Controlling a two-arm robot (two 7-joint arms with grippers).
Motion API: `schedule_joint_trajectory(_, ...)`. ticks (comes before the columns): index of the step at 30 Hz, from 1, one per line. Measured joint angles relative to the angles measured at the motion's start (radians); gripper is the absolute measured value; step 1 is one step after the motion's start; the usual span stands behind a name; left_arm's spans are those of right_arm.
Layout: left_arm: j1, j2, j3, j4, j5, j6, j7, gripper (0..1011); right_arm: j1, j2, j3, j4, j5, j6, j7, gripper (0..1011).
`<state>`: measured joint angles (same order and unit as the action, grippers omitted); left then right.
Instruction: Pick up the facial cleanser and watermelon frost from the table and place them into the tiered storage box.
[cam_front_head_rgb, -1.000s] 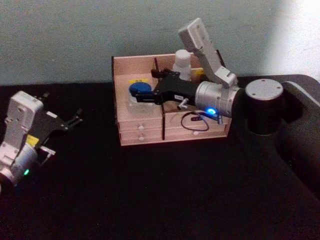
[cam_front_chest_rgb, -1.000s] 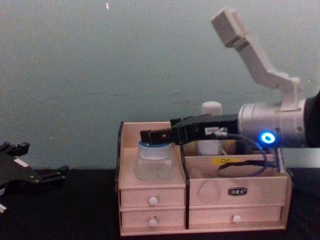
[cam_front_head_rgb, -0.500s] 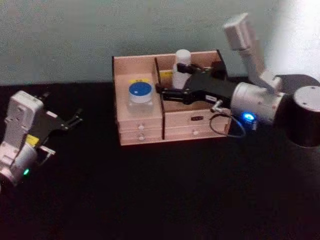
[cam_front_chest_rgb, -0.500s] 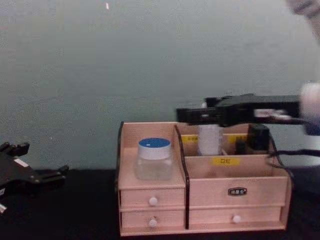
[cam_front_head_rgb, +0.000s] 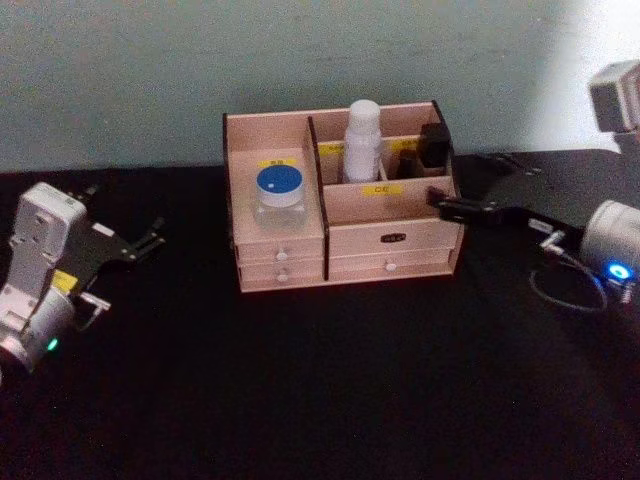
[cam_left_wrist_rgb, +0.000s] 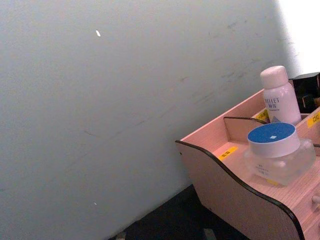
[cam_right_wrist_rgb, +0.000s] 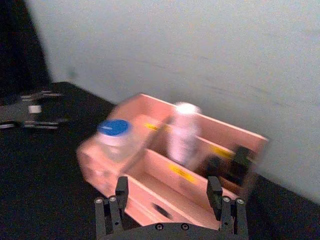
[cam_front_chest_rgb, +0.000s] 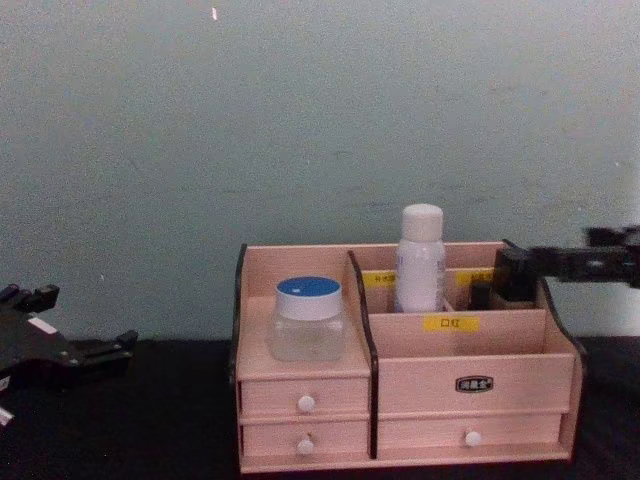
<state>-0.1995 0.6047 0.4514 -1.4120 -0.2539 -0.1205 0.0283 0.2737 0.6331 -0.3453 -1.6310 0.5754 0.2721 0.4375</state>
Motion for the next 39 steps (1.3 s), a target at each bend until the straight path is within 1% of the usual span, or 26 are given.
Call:
schedule_joint_trajectory(2, 0.000, 0.000, 0.000, 0.000, 0.000, 0.000, 0.000, 1001, -0.034, 0.001, 0.043, -0.002, 0.016, 0.017, -0.070, 1003)
schedule_joint_trajectory(6, 0.000, 0.000, 0.000, 0.000, 0.000, 0.000, 0.000, 1001, -0.066, -0.017, 0.087, 0.003, 0.019, 0.022, -0.157, 1003)
schedule_joint_trajectory(8, 0.000, 0.000, 0.000, 0.000, 0.000, 0.000, 0.000, 1001, -0.088, -0.048, 0.121, 0.014, 0.013, 0.019, -0.237, 1003)
schedule_joint_trajectory(9, 0.000, 0.000, 0.000, 0.000, 0.000, 0.000, 0.000, 1001, -0.092, -0.057, 0.127, 0.017, 0.008, 0.016, -0.257, 1003)
schedule_joint_trajectory(11, 0.000, 0.000, 0.000, 0.000, 0.000, 0.000, 0.000, 1001, -0.101, -0.076, 0.137, 0.024, -0.012, 0.004, -0.302, 1003)
schedule_joint_trajectory(12, 0.000, 0.000, 0.000, 0.000, 0.000, 0.000, 0.000, 1001, -0.108, -0.095, 0.140, 0.035, -0.040, -0.015, -0.345, 1003)
schedule_joint_trajectory(14, 0.000, 0.000, 0.000, 0.000, 0.000, 0.000, 0.000, 1001, -0.111, -0.112, 0.140, 0.048, -0.066, -0.030, -0.382, 1003)
schedule_joint_trajectory(15, 0.000, 0.000, 0.000, 0.000, 0.000, 0.000, 0.000, 1001, -0.111, -0.127, 0.138, 0.065, -0.095, -0.045, -0.414, 1003)
schedule_joint_trajectory(16, 0.000, 0.000, 0.000, 0.000, 0.000, 0.000, 0.000, 1001, -0.111, -0.127, 0.138, 0.065, -0.095, -0.045, -0.414, 1003)
schedule_joint_trajectory(17, 0.000, 0.000, 0.000, 0.000, 0.000, 0.000, 0.000, 1001, -0.111, -0.135, 0.134, 0.075, -0.108, -0.053, -0.428, 1003)
schedule_joint_trajectory(18, 0.000, 0.000, 0.000, 0.000, 0.000, 0.000, 0.000, 1001, -0.111, -0.147, 0.127, 0.095, -0.137, -0.070, -0.452, 1002)
schedule_joint_trajectory(19, 0.000, 0.000, 0.000, 0.000, 0.000, 0.000, 0.000, 1001, -0.109, -0.154, 0.122, 0.106, -0.152, -0.078, -0.463, 1003)
schedule_joint_trajectory(20, 0.000, 0.000, 0.000, 0.000, 0.000, 0.000, 0.000, 1001, -0.106, -0.164, 0.113, 0.130, -0.178, -0.092, -0.481, 1003)
schedule_joint_trajectory(23, 0.000, 0.000, 0.000, 0.000, 0.000, 0.000, 0.000, 1001, -0.097, -0.184, 0.097, 0.172, -0.217, -0.109, -0.502, 1002)
schedule_joint_trajectory(26, 0.000, 0.000, 0.000, 0.000, 0.000, 0.000, 0.000, 1001, -0.089, -0.200, 0.087, 0.208, -0.243, -0.121, -0.512, 1003)
schedule_joint_trajectory(29, 0.000, 0.000, 0.000, 0.000, 0.000, 0.000, 0.000, 1001, -0.084, -0.211, 0.086, 0.229, -0.256, -0.127, -0.515, 1003)
schedule_joint_trajectory(32, 0.000, 0.000, 0.000, 0.000, 0.000, 0.000, 0.000, 1001, -0.082, -0.216, 0.089, 0.238, -0.262, -0.133, -0.511, 1002)
schedule_joint_trajectory(39, 0.000, 0.000, 0.000, 0.000, 0.000, 0.000, 0.000, 1001, -0.082, -0.215, 0.090, 0.236, -0.262, -0.133, -0.511, 1003)
